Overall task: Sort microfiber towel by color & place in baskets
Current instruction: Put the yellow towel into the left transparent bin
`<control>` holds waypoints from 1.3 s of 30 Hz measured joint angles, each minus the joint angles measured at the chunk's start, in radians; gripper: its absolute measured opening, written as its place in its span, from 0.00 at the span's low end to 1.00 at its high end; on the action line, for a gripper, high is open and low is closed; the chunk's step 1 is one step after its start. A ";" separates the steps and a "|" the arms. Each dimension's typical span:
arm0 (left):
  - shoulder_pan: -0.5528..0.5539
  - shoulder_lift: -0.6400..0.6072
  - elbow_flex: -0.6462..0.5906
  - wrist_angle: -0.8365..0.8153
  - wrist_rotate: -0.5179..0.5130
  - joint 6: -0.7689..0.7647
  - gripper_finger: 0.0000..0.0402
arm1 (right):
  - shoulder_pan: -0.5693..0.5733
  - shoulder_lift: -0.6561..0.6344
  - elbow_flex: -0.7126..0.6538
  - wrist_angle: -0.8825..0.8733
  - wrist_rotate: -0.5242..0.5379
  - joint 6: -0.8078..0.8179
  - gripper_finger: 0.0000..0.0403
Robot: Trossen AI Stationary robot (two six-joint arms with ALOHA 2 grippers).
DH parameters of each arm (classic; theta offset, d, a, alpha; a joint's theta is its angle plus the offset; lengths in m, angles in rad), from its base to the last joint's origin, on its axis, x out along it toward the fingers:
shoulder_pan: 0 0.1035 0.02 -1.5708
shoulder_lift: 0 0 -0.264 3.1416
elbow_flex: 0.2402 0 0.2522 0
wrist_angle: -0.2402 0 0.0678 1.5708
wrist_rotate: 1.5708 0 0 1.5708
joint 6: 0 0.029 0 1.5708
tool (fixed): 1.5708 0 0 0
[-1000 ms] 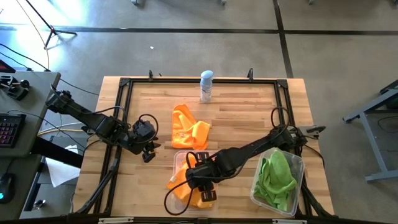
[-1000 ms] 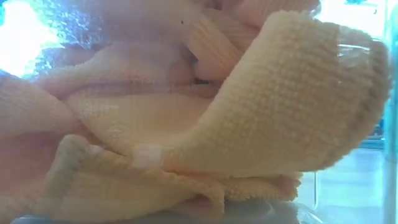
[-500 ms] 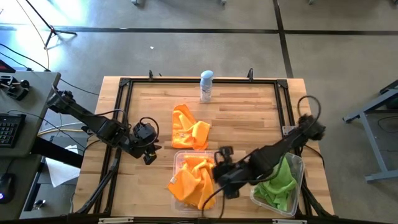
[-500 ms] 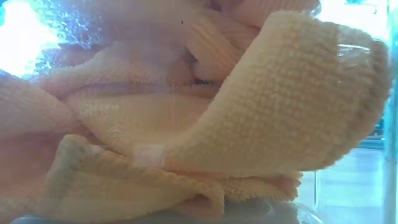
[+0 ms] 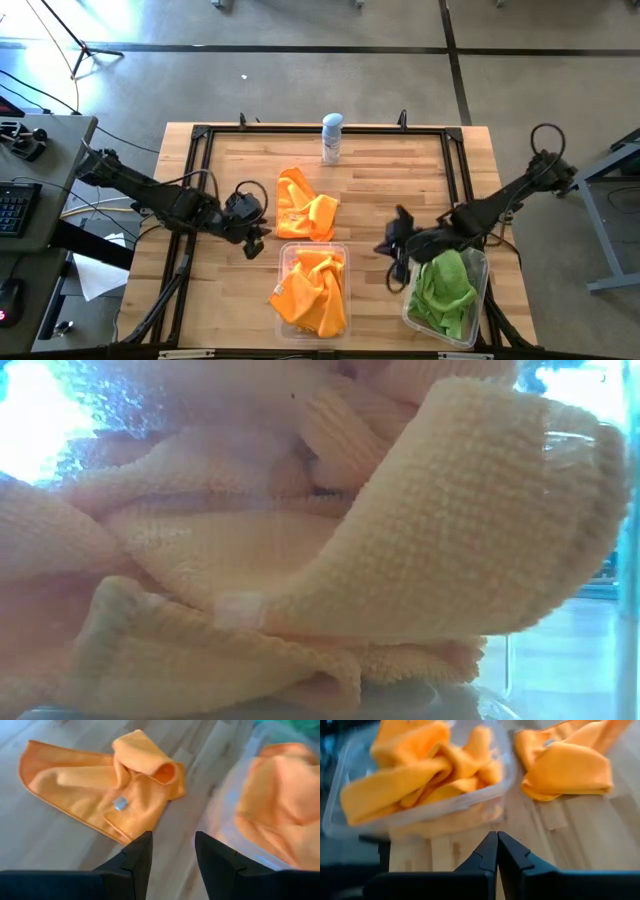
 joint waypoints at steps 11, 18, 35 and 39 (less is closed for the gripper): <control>0.285 0.093 0.000 0.139 0.144 0.391 0.29 | -0.137 -0.137 -0.083 0.033 0.044 -0.008 0.00; 0.416 0.206 0.000 0.274 0.249 0.588 0.29 | -0.243 -0.135 -0.083 0.029 0.046 -0.007 0.00; 0.598 0.569 0.001 0.444 0.420 0.857 0.51 | -0.438 -0.134 -0.083 0.030 0.047 0.050 0.00; 0.593 0.628 0.001 0.446 0.420 0.890 0.51 | -0.448 -0.134 -0.083 0.030 0.047 0.050 0.00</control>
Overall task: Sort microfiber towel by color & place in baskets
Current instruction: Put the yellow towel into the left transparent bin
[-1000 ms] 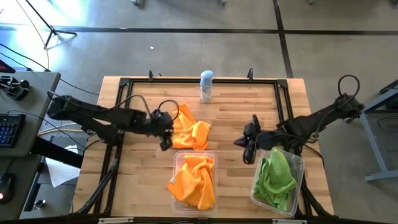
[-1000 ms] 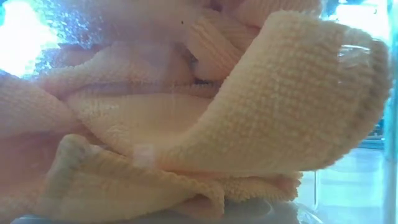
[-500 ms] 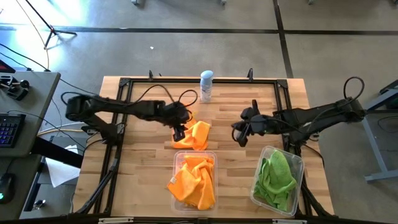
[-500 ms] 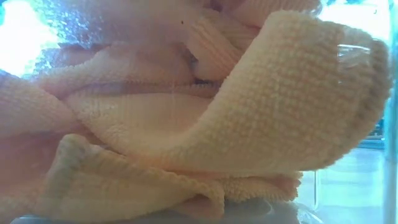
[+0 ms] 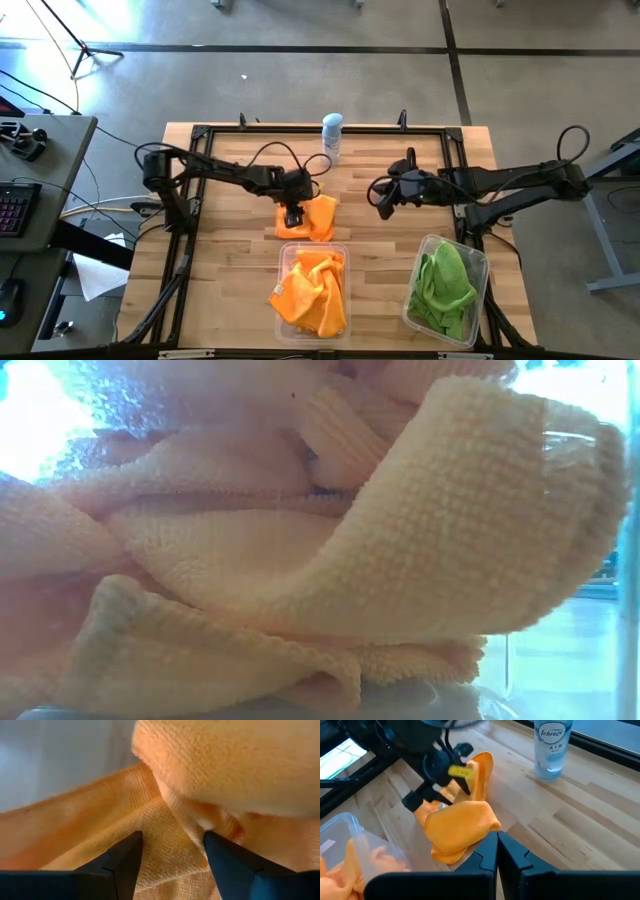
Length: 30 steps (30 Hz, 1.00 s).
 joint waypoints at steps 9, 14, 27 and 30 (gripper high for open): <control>-0.001 0.042 0.005 -0.005 0.003 -0.053 0.37 | -0.019 0.000 0.000 0.000 0.043 0.018 0.00; 0.010 -0.001 -0.001 -0.041 -0.030 -0.067 0.05 | -0.019 0.000 0.000 0.000 0.045 0.010 0.00; -0.058 -0.307 0.154 -0.401 -0.218 -0.218 0.00 | -0.019 0.000 0.000 -0.146 -0.013 -0.033 0.00; -0.126 -0.364 0.232 -0.470 -0.261 -0.312 0.00 | -0.013 0.000 0.000 -0.206 -0.030 -0.077 0.00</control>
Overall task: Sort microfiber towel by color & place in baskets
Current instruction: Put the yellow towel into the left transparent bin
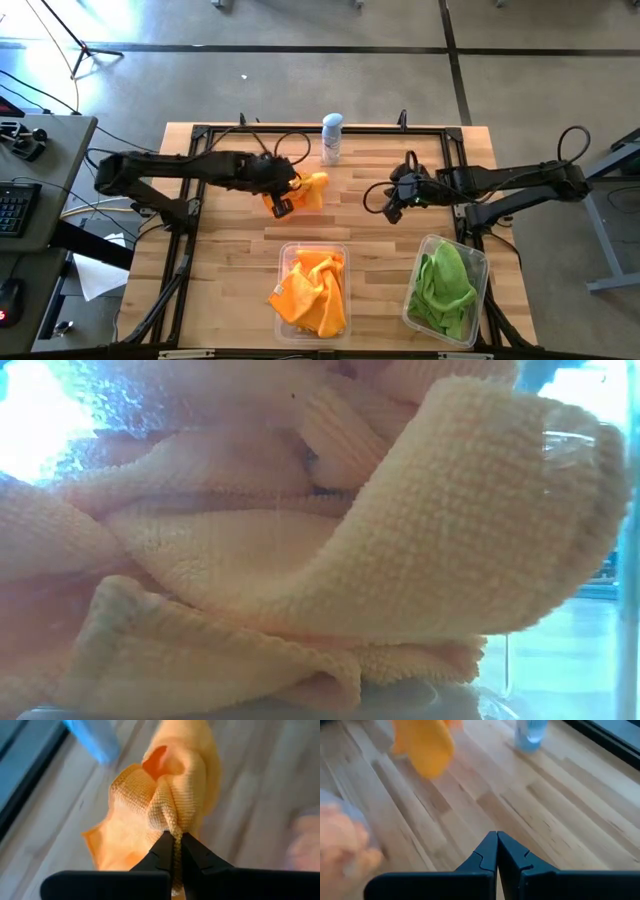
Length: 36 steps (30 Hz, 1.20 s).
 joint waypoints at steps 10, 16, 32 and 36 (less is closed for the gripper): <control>-0.324 0.044 0.384 -0.132 -0.189 -0.162 0.00 | 0.083 -0.002 0.000 -0.129 -0.007 -0.029 0.00; -0.498 0.151 0.570 -0.141 -0.278 -0.207 0.00 | 0.147 -0.003 0.000 -0.133 -0.007 -0.029 0.00; -0.762 0.436 0.850 -0.220 -0.326 -0.380 0.00 | 0.289 -0.003 0.000 -0.128 0.000 0.048 0.00; -0.727 0.476 0.850 -0.401 -0.337 -0.468 0.00 | 0.318 -0.003 0.000 -0.114 0.003 0.070 0.00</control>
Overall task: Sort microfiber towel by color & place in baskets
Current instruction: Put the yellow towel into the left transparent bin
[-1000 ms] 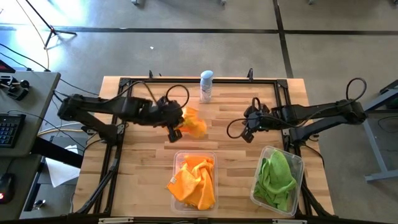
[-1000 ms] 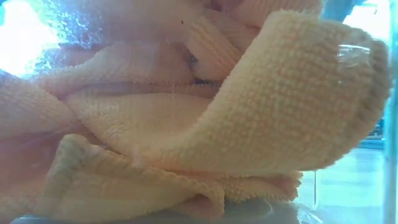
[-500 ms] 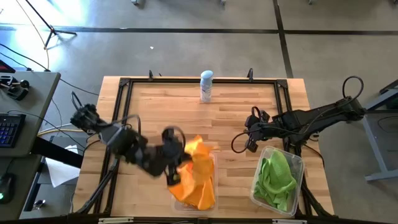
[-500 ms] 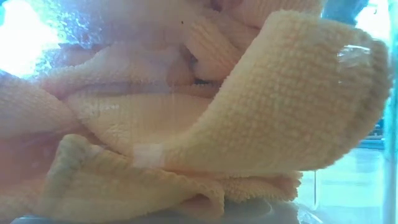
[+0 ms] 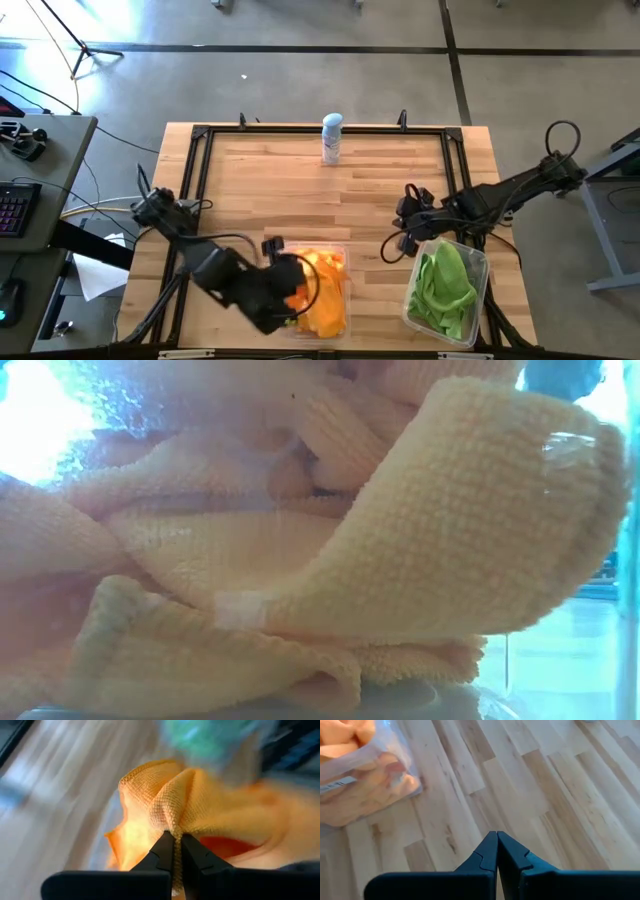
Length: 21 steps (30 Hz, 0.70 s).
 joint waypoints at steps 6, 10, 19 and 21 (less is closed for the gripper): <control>0.059 0.105 0.000 -0.186 0.133 -0.088 0.00 | 0.040 0.000 0.000 0.028 0.020 0.036 0.00; 0.085 0.196 0.000 -0.060 0.199 0.032 0.00 | 0.060 0.000 0.000 0.031 0.038 0.041 0.00; 0.128 0.354 0.000 0.026 0.280 0.102 0.00 | 0.070 0.000 0.000 0.031 0.051 0.054 0.00; 0.129 0.380 0.002 0.027 0.277 0.095 0.01 | 0.070 0.000 0.000 0.031 0.051 0.054 0.00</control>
